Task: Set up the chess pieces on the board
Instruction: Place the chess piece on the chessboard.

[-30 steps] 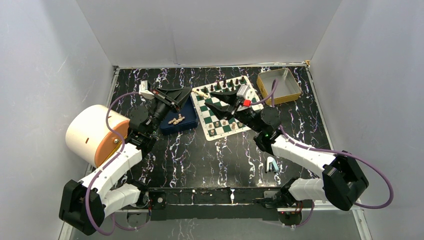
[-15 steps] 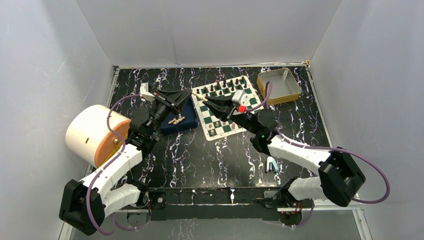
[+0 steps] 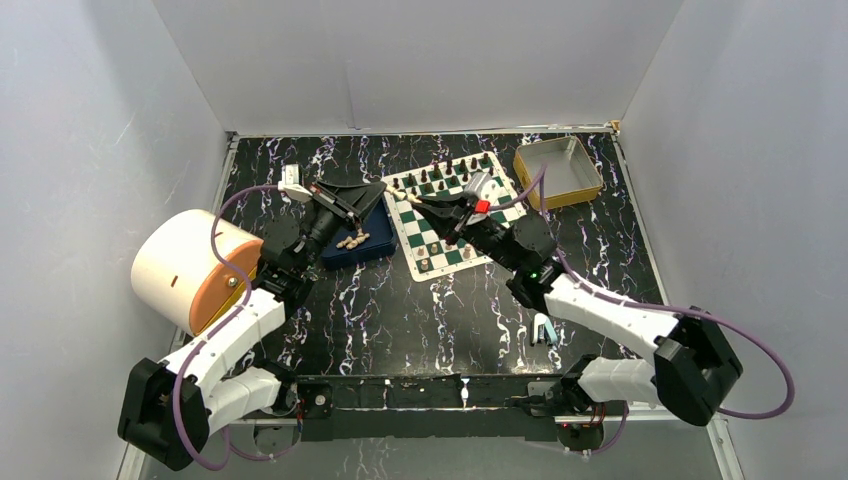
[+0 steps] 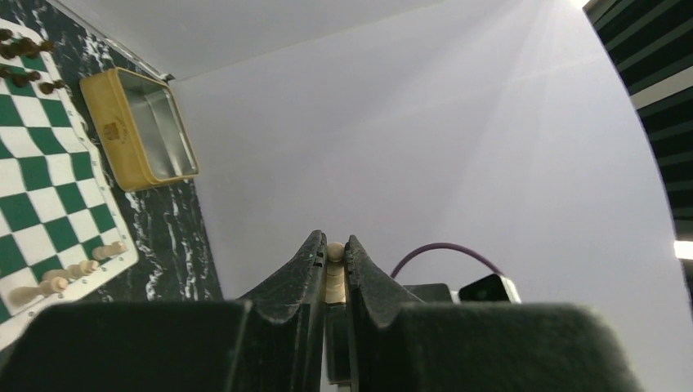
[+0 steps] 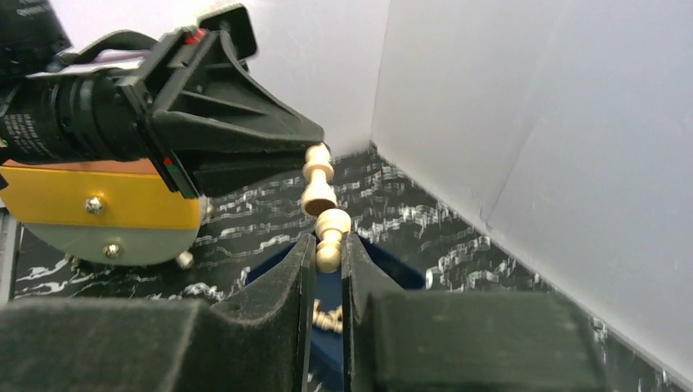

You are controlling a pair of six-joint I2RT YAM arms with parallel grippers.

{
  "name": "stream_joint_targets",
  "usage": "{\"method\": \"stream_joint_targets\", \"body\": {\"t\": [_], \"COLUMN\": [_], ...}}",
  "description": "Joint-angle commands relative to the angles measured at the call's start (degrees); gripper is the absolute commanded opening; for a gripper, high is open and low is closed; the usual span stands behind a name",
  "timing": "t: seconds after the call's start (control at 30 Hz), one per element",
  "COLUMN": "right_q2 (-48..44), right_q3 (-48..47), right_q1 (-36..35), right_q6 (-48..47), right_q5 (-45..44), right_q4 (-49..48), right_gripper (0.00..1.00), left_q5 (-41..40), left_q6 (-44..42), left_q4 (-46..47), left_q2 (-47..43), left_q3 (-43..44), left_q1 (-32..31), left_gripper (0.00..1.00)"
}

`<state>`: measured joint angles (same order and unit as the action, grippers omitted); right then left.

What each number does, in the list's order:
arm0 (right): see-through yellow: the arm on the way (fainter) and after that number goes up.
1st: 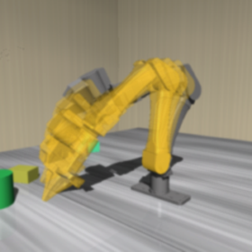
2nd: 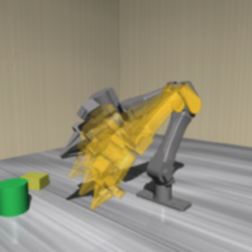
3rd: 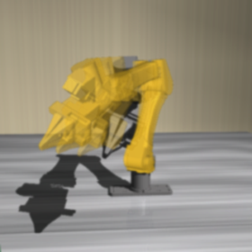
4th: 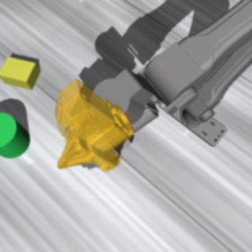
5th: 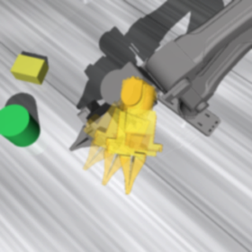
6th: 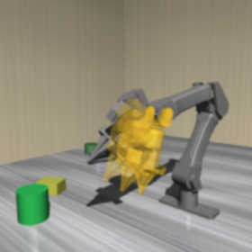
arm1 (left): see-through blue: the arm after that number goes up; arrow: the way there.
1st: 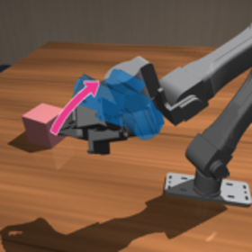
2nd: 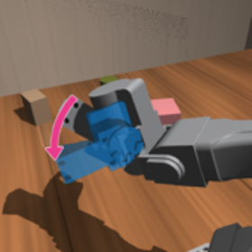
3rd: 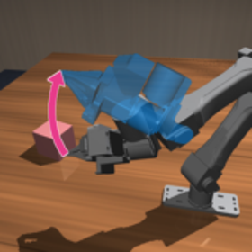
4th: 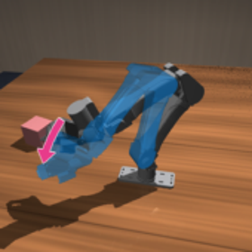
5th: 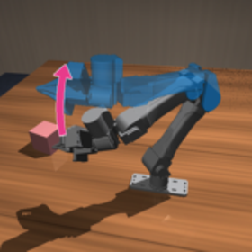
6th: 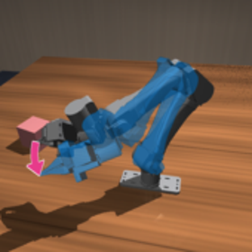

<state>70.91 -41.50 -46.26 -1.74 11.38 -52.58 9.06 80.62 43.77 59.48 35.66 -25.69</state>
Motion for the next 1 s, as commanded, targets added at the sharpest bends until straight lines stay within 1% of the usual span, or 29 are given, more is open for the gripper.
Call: {"method": "stream_joint_targets", "body": {"t": [0.0, 0.07, 0.17, 0.23, 0.27, 0.3, 0.37, 0.43, 0.5, 0.6, 0.8, 0.97], "right_q2": [-5.3, -7.0, -9.2, -9.4, -9.1, -8.7, -7.6, -6.3, -4.8, -1.6, 8.0, 14.8], "right_q3": [-4.9, -4.8, -4.9, -7.4, -9.2, -10.7, -13.3, -15.7, -18.3, -22.7, -32.8, -38.3], "right_q1": [-0.1, 0.0, 0.3, 0.5, 0.6, 0.7, 1.3, 2.3, 3.4, 6.1, 13.2, 15.6], "right_q6": [3.8, 3.1, 2.6, 3.1, 3.2, 3.5, 4.6, 5.3, 6.7, 8.5, 11.6, 12.2], "right_q5": [-10.3, -13.9, -16.1, -18.4, -20.0, -21.6, -26.4, -28.5, -29.8, -28.7, -21.0, -15.4], "right_q4": [16.0, 20.7, 26.0, 33.3, 37.1, 40.7, 46.3, 51.3, 57.8, 64.2, 76.9, 83.2], "right_gripper": [0.09, 0.08, 0.08, 0.08, 0.08, 0.08, 0.08, 0.09, 0.09, 0.1, 0.1, 0.09], "left_q5": [-0.3, -0.7, -0.4, 1.9, 4.3, 5.5, 5.4, 5.8, 7.9, 11.5, 15.2, 14.9], "left_q6": [-11.9, -15.4, -22.1, -31.9, -38.6, -45.4, -55.9, -63.8, -70.2, -78.4, -85.4, -86.2], "left_q4": [1.6, 0.7, -0.3, -2.1, -5.0, -9.3, -17.8, -21.7, -23.6, -26.9, -25.9, -25.7], "left_q2": [-1.7, -2.5, -2.9, -2.7, -2.6, -2.5, -2.8, -3.9, -5.2, -6.9, -9.7, -10.5], "left_q3": [-1.0, -1.4, -1.1, 0.4, 1.7, 3.5, 5.9, 6.1, 5.3, 4.5, 0.8, -0.7], "left_q1": [0.5, 1.0, 1.6, 1.8, 1.8, 1.8, 1.8, 1.8, 1.8, 1.7, 0.2, -0.5], "left_gripper": [0.0, 0.0, 0.0, 0.0, 0.0, 0.0, 0.0, 0.0, 0.0, 0.0, 0.0, 0.0]}}
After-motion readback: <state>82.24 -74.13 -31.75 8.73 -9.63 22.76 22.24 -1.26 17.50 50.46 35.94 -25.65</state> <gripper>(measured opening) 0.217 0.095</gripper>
